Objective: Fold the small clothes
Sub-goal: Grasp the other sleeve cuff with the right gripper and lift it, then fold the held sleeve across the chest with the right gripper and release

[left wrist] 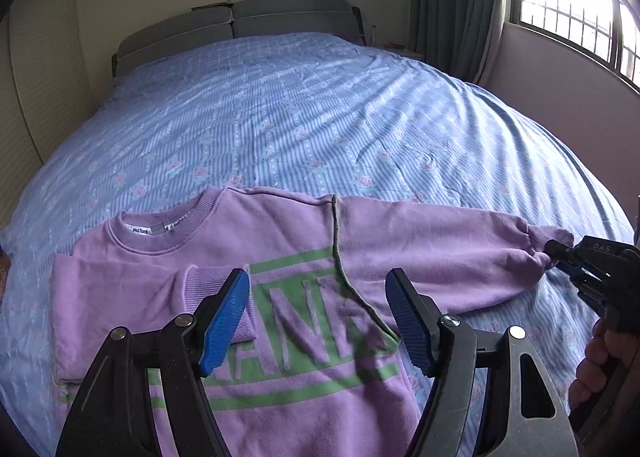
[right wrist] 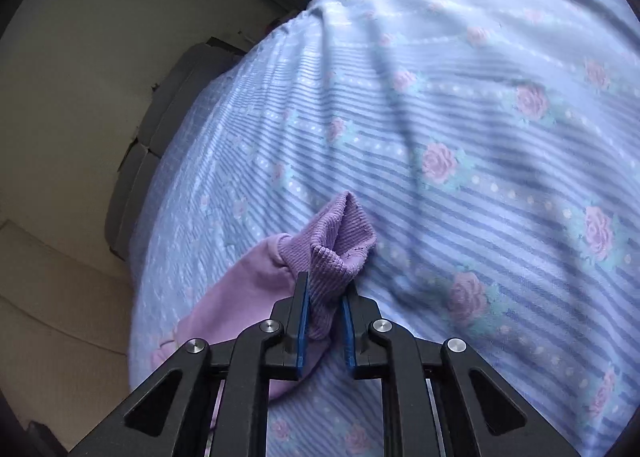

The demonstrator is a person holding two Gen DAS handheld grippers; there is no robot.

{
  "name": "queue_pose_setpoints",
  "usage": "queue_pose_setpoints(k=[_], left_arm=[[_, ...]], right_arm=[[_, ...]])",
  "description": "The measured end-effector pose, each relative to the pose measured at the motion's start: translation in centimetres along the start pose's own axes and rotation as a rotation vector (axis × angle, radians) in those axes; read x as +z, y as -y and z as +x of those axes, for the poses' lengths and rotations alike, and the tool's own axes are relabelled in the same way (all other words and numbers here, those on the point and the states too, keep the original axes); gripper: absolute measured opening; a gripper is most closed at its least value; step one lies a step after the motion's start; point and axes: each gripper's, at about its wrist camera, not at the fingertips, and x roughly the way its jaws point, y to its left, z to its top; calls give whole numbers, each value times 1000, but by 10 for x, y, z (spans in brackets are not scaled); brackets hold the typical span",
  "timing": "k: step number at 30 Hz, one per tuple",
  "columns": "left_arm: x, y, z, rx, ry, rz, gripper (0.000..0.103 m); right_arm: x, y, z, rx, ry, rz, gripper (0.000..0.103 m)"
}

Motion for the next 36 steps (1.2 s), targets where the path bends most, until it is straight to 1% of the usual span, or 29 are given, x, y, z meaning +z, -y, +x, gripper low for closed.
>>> queue_pose_setpoints(k=[2,5,9,12,14,16,20,22,25,28,32,35,36], left_arm=[[0,-14,-10,11,12,-17,70],[0,-39,-24,30,28,-50,70],[-2,-86,-48,71,54,-105,70],[-6,-126,-66,91,70,-167,70],[-11,-158,-79,100,79,-215,73],[-16,-181,-90,124,91,-236,73],[-31,-237,-111,171,104,-291,74],[-41,-261,-117,183,101,-325,74],[-57,-293,-118,177,76,-361,74],[-75,-324,-124,209,68,-374,74],[-96,-353,-126,220,55,-419,74],[-108,-368,-119,197,33,-446,74],[-110,-370,-118,194,30,-449,74]], right_arm=[[-1,-25,-16,-22,49,-88,15],[-6,-71,-37,-20,116,-207,15],[-22,-143,-63,11,192,-371,15],[-45,-200,-75,44,233,-490,15],[-64,-233,-79,77,243,-548,15],[-87,-268,-77,104,241,-614,15],[-145,-322,-62,147,201,-739,15],[-180,-339,-52,153,178,-800,15],[-226,-358,-27,139,143,-874,15],[-272,-373,0,119,88,-935,15],[-327,-372,27,91,18,-1007,15],[-357,-370,44,75,-23,-1050,15],[-361,-366,46,72,-36,-1058,15]])
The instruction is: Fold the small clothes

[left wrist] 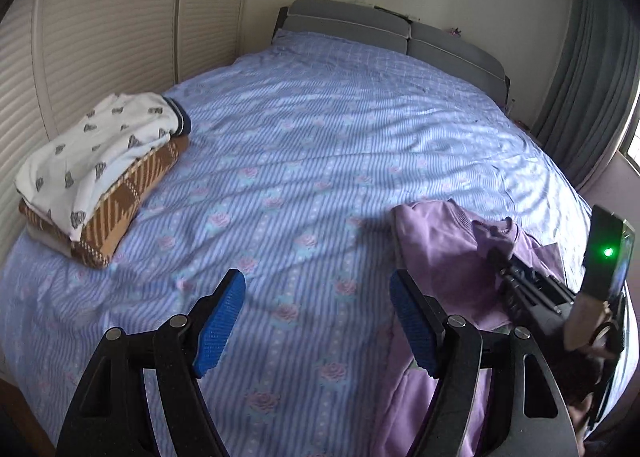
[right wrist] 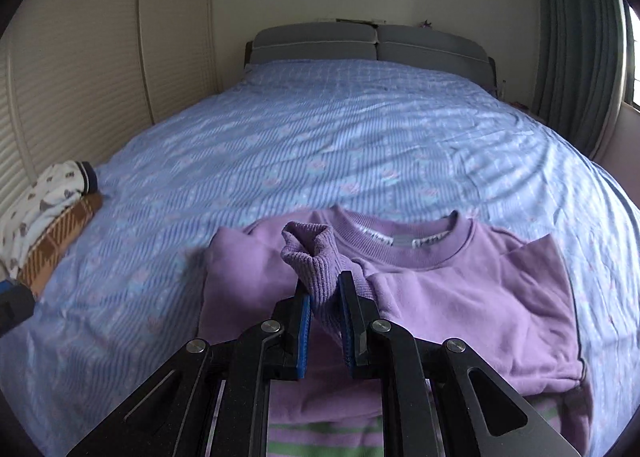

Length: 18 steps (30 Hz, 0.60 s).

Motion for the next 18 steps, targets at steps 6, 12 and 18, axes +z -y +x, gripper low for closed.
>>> queue_pose_setpoints(k=[6,12,18], left_arm=[[-10,0,8,-24,-17,14,74],[-14,14,13,-39,-31,35,74],[-13,44,15,-71,-22,79,74]], right_arm=[[-22,-18,18,31,-60,-37,19],[-29,-15,17,159,-69,-15,50],[-35,16,-24,196,-10,46,53]])
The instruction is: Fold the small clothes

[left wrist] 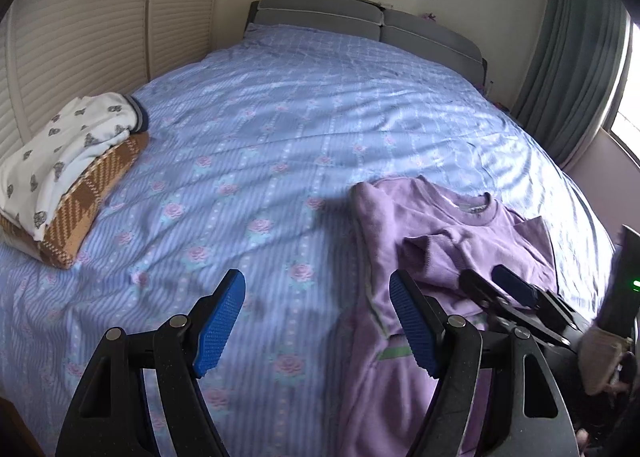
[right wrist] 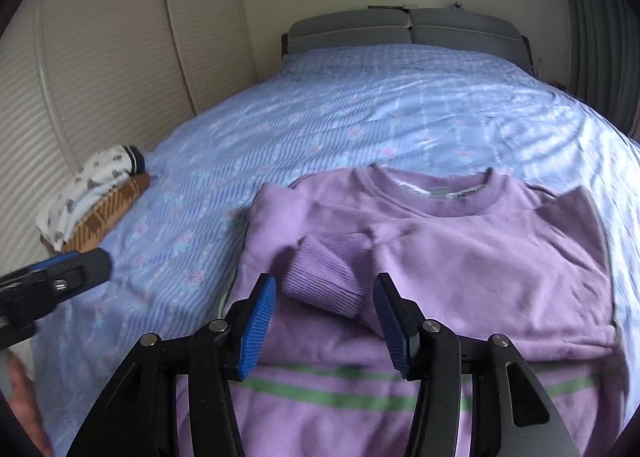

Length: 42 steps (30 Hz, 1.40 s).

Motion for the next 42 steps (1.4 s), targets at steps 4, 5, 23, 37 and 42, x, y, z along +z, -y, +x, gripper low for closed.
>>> queue_pose_setpoints(k=[4,5,23,37,42], left_arm=[[2,40,14,-85,-4,57,74],[3,48,18,-106,-5,69,73],[-2,99,96,-110,-101,145,9],[-17,93,84,-58,-130,140,21],[-5,117,52,-81,9,194,36]], right_arm=[[-6,44,-39,-76,48,62,59],[-7,57,-47,-108,53,77,60],[-37,181,-64,-234,31,298,60],[-35,176,-67,-239,20,278,60],[-15,170,-65,-230,52,226,60]])
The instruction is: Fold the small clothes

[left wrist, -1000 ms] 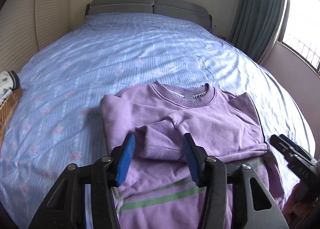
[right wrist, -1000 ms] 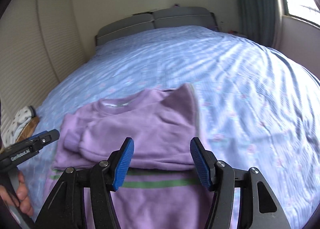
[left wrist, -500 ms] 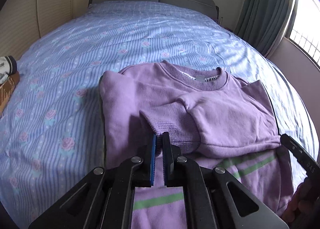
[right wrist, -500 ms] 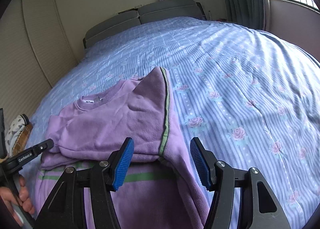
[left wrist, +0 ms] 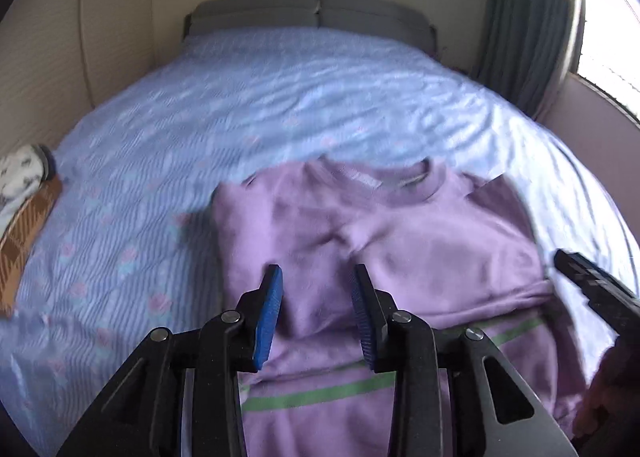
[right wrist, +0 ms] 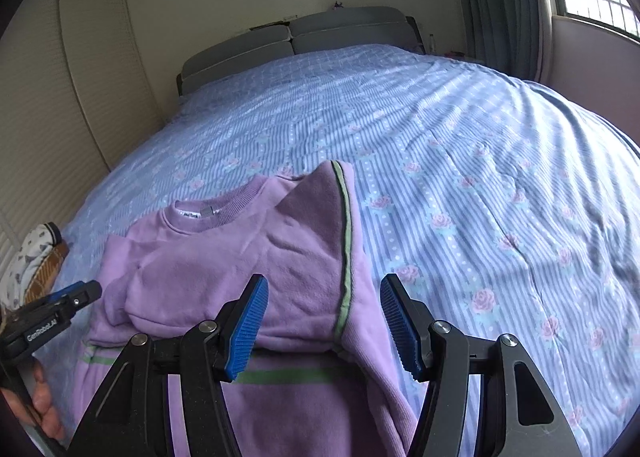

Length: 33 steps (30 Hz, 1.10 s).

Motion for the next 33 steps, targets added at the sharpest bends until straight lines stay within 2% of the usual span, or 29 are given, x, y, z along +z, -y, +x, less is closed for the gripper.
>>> queue_pose_setpoints(k=[2,4,8,9,10,12,17,20,24,28,33], left_arm=[[6,14,4,-58,17,40,40],[4,25,16,-83,-9,73,40],[-7,20,48,-63,-102,53,41],[-10,17,52,-62,-113,42,44],[-14,14,55,-63,-119,31,51],[-20,8,60,-73,-125,15,54],[-18,12,46,-59,-120,27,53],[-15,14,16,-59,-84,47,54],[-30,4,-39,-33,-47,53,56],[-53,-9,-89,7,-21,22,56],[-86,-13,-136,54,10,-5,57]], right_arm=[[7,-7,5,20,5,-29,60],[12,-13,15,38,-12,-59,60],[11,-19,39,52,-82,-81,60],[8,-19,46,49,-112,-83,60],[4,-19,53,44,-140,-84,60],[-4,-18,66,37,-188,-88,60],[-5,-22,61,33,-179,-105,60],[1,-19,34,62,-138,-74,60],[-2,-20,-25,45,-61,-112,60],[-20,-16,-87,20,-6,-123,60],[-49,-9,-143,-3,26,-91,60]])
